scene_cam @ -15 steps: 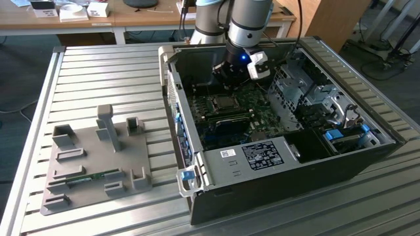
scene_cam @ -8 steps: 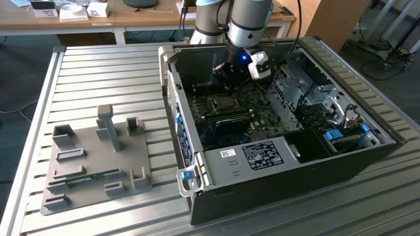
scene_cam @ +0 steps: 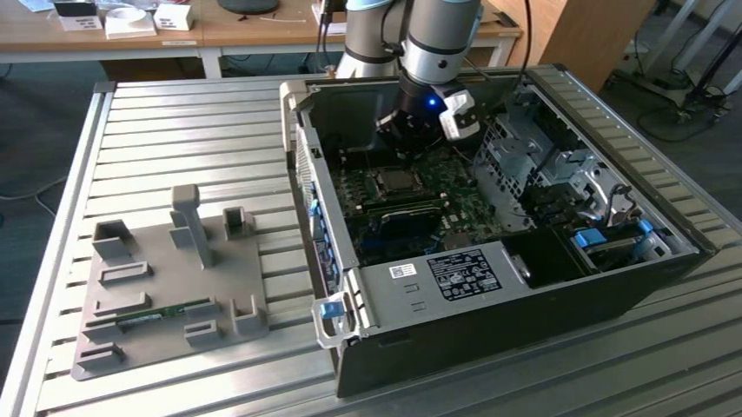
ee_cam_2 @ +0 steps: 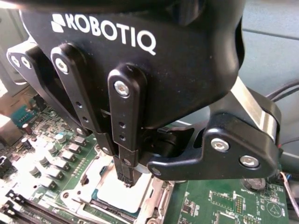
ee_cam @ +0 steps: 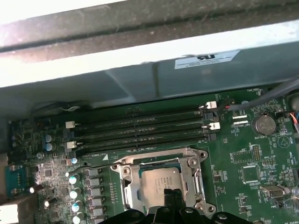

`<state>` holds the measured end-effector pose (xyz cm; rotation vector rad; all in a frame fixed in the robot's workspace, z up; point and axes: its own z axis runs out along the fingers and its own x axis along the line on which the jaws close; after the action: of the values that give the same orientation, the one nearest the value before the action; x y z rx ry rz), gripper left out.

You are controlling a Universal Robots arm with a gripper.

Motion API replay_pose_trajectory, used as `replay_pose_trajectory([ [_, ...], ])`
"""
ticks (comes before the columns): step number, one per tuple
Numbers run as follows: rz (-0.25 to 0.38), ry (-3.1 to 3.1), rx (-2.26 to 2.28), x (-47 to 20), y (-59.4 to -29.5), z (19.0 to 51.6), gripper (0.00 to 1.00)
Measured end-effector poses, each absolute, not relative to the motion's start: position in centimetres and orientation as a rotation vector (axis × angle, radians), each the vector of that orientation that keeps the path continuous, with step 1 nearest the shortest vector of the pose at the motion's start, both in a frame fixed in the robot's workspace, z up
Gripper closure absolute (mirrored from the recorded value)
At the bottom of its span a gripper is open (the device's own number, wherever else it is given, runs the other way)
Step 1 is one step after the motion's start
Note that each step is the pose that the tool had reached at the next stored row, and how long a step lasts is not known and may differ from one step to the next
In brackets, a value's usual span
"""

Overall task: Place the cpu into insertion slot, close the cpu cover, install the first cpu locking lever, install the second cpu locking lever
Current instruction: 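Close the cpu cover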

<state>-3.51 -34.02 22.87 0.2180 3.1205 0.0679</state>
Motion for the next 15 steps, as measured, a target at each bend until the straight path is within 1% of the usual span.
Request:
replay_pose_trajectory([
  [15,0.071,3.115,0.038,-3.66,-34.02,22.73,0.89],
])
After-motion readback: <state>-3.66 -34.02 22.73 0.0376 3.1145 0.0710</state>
